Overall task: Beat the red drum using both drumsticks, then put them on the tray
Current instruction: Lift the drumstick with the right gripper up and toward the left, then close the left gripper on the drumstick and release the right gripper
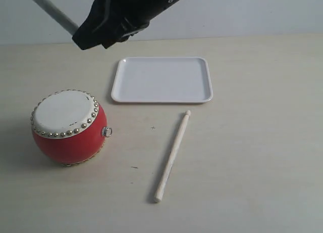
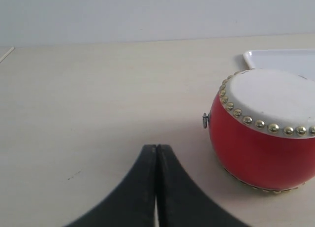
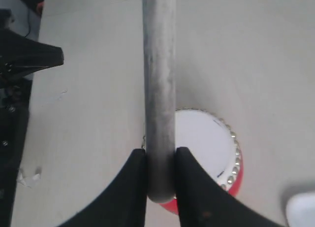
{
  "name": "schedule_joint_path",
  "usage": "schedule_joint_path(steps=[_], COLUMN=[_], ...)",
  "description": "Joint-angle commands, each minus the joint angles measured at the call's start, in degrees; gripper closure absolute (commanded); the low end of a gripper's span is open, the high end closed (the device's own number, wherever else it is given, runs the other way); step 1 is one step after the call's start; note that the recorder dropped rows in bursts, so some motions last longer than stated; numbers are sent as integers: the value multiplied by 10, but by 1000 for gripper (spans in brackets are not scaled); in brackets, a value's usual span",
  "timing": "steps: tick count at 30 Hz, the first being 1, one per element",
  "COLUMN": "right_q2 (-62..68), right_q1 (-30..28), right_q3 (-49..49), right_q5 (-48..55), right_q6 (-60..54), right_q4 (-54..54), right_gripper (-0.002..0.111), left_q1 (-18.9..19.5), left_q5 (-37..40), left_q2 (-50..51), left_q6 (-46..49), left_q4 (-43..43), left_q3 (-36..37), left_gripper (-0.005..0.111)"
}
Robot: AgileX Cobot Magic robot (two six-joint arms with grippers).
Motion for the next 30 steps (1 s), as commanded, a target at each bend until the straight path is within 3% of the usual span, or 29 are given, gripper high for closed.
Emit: schedule_joint_path(steps=[1,10,14,18,21,23,24,27,29,30], right_q2=[31,37,37,52,77,86,85,85,88,92], right_q1=[-17,-21,-21,-21,-21,-20,-19,-5,12,18], right_q3=[2,2,2,2,2,2,2,2,2,2], right_q5=[91,104,104,108,124,144,155,155,155,155], right_q6=[-110,-185,-185,-184,-187,-196,-196,-200,-202,-210], right_q4=[69,153,164,199,234,247,251,263,257,256], right_gripper=[108,108,108,108,108,108,108,108,108,108], left_q1=[-4,-4,-4,-4,-4,-4,-4,-4,-4,-4], left_q5=[-61,-331,-453,-455,-474,-561,-584,-664,-727,-756], left_q2=[-3,-3,-3,27,117,205,234,371,427,446], left_q6=[4,-95,-168,-291,-492,-598,-604,-593,-585,-585], left_q4=[6,-220,-200,-43,223,393,418,442,466,472], left_q3=[2,2,2,-44,-83,-86,-86,-88,-98,-102], left_gripper=[107,107,107,107,107,106,104,75,37,24])
